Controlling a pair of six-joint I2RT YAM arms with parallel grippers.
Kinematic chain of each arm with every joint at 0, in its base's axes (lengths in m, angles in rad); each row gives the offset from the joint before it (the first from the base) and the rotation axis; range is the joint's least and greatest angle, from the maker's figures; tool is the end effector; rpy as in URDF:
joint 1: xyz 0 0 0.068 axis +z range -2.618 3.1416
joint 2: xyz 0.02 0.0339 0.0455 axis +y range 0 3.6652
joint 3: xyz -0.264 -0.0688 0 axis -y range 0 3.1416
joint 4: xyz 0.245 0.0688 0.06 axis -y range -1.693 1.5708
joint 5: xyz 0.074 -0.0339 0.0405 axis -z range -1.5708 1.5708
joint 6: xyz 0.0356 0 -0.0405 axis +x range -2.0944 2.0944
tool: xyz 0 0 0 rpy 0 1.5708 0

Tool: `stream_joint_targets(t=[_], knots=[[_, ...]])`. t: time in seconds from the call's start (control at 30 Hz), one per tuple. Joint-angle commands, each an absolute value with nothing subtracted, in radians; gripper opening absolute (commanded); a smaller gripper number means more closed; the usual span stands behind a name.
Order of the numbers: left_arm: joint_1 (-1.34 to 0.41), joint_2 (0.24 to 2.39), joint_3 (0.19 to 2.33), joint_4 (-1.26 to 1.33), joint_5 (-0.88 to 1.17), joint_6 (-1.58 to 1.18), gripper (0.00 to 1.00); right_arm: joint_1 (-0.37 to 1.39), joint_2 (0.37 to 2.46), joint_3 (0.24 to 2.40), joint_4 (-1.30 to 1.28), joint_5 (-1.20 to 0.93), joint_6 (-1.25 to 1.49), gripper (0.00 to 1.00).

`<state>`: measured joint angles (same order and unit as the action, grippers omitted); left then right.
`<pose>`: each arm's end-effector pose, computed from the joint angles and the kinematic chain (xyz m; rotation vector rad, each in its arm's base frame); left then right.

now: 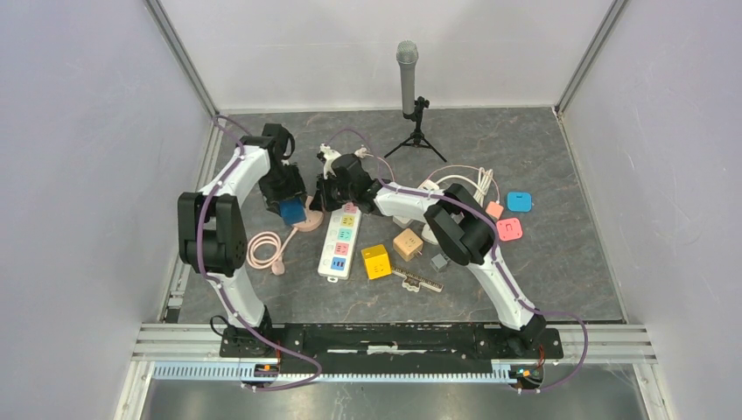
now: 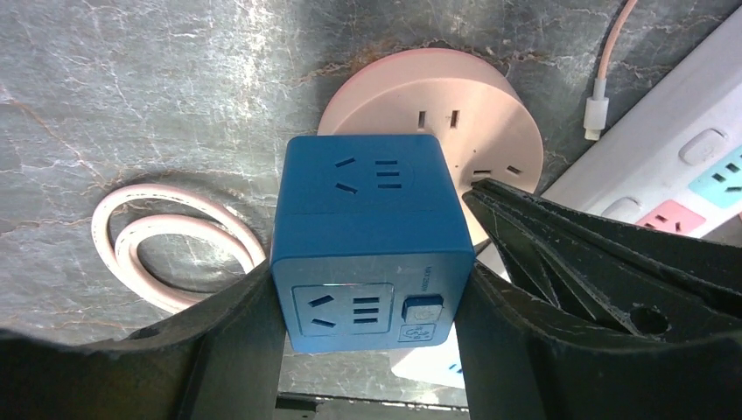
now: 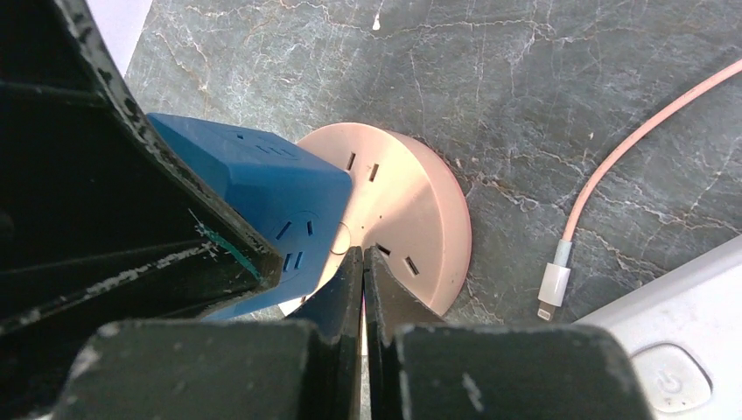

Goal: Pull the plug off the socket

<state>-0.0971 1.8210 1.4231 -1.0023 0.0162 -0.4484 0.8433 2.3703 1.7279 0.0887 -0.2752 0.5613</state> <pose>0.3514 -0.0348 0.2217 -0.5188 2.9348 -0.0919 0.3475 0.4049 0.1419 -0.5006 2.2593 1.0747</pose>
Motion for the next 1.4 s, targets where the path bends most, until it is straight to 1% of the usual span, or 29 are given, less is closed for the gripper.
stream_joint_targets(t=[0.0, 0.1, 0.17, 0.23, 0.33, 0.4, 0.53, 0.63, 0.73, 0.83, 1.0, 1.1, 1.17, 1.23, 1.37], knots=[[-0.153, 1.79, 1.422, -0.94, -0.02, -0.534, 0.35, 0.848, 2.481, 1.695, -0.188, -0.206, 0.51, 0.02], [-0.152, 1.782, 1.449, -0.973, -0.085, -0.514, 0.37, 0.848, 2.484, 1.69, -0.187, -0.209, 0.513, 0.02], [-0.138, 1.773, 1.479, -1.005, -0.078, -0.485, 0.35, 0.846, 2.483, 1.685, -0.189, -0.209, 0.513, 0.02], [-0.106, 1.762, 1.501, -1.019, -0.007, -0.453, 0.32, 0.848, 2.479, 1.676, -0.189, -0.207, 0.513, 0.01], [-0.04, 1.752, 1.528, -1.034, 0.185, -0.419, 0.27, 0.841, 2.47, 1.662, -0.187, -0.208, 0.515, 0.0], [-0.008, 1.74, 1.527, -1.025, 0.276, -0.417, 0.26, 0.84, 2.471, 1.662, -0.184, -0.211, 0.517, 0.0], [-0.007, 1.703, 1.459, -0.938, 0.34, -0.469, 0.26, 0.839, 2.475, 1.677, -0.176, -0.217, 0.518, 0.0], [-0.037, 1.703, 1.412, -0.913, 0.259, -0.504, 0.27, 0.84, 2.478, 1.681, -0.176, -0.225, 0.518, 0.0], [-0.078, 1.722, 1.404, -0.929, 0.131, -0.521, 0.28, 0.844, 2.479, 1.683, -0.18, -0.228, 0.509, 0.0], [-0.101, 1.736, 1.41, -0.942, 0.022, -0.535, 0.33, 0.85, 2.482, 1.686, -0.19, -0.228, 0.502, 0.0], [-0.106, 1.756, 1.434, -0.941, 0.004, -0.551, 0.37, 0.856, 2.481, 1.695, -0.201, -0.196, 0.497, 0.0], [-0.105, 1.759, 1.463, -0.95, 0.012, -0.53, 0.37, 0.856, 2.481, 1.699, -0.209, -0.186, 0.494, 0.0], [-0.097, 1.763, 1.494, -0.972, 0.047, -0.502, 0.32, 0.856, 2.481, 1.695, -0.215, -0.185, 0.49, 0.0], [-0.078, 1.766, 1.522, -0.993, 0.125, -0.46, 0.27, 0.856, 2.478, 1.692, -0.218, -0.175, 0.491, 0.0], [-0.037, 1.748, 1.529, -1.01, 0.248, -0.41, 0.21, 0.856, 2.48, 1.713, -0.241, -0.165, 0.504, 0.0]])
